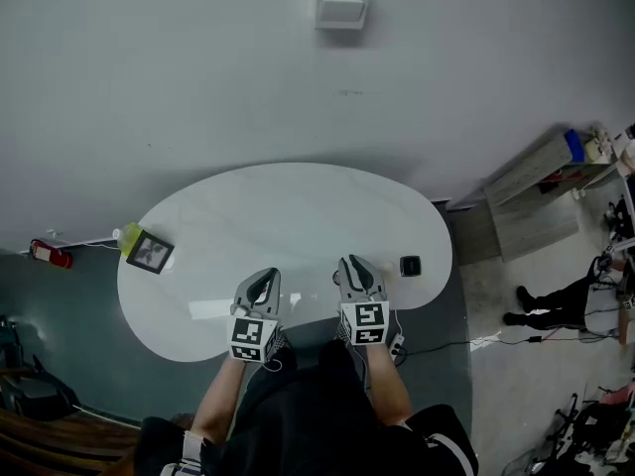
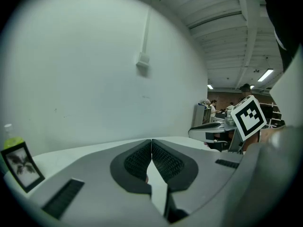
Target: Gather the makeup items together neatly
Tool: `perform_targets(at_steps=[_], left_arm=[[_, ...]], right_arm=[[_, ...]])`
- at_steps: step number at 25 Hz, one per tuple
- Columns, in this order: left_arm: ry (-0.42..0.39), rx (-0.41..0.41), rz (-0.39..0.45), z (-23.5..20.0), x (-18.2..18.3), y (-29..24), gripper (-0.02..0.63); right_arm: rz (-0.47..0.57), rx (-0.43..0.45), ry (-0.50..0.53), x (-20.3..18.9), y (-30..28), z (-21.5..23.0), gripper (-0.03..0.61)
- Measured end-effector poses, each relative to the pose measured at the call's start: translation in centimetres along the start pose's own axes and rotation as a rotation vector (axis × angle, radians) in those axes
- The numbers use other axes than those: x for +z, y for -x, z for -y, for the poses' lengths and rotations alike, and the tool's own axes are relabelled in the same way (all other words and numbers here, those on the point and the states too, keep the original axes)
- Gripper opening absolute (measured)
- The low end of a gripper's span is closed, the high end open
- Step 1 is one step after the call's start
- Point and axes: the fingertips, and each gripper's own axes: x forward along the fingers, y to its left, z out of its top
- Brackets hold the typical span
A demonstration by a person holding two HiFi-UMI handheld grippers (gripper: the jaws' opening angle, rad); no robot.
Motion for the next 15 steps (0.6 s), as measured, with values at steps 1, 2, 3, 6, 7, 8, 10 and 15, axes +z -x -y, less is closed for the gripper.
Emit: perform_targets(at_steps=[1, 2, 3, 6, 7, 8, 10, 15], left_arm=[[-0.003, 0.003, 0.013, -0.1, 0.6, 0.2, 0.020], [-0.006, 0.006, 0.026, -0.1, 1.3, 0.5, 0.020], [-0.009, 0.009, 0.039, 0.0, 1.9, 0.7, 0.020], [-0.021, 0.013, 0.076, 0.1, 3.5, 1.4, 0.020], [-0.026, 0.015, 0.086, 0.1, 4.0, 1.6, 0.020], [-0.031, 0.017, 0.095, 0.1, 4.4, 1.9, 0.020], [-0.035, 0.023, 0.112, 0.1, 5.1, 2.4, 0.020], [-0.038, 0.047, 0.145, -0.4, 6.1, 3.6, 0.020]], right_arm=[[0.020, 0.009, -0.003, 1.0, 0.3, -0.2, 0.082], [0.039, 0.020, -0.009, 1.9, 0.6, -0.4, 0.077], [0.056, 0.029, -0.014, 2.8, 0.9, -0.6, 0.069], [0.104, 0.034, 0.003, 5.0, 1.6, -1.0, 0.057], [0.119, 0.036, 0.010, 5.6, 1.8, -1.2, 0.053], [0.131, 0.040, 0.015, 6.1, 2.0, -1.5, 0.049], [0.148, 0.054, 0.017, 7.0, 2.4, -1.9, 0.043], [0.189, 0.074, 0.031, 8.8, 3.4, -2.8, 0.035]])
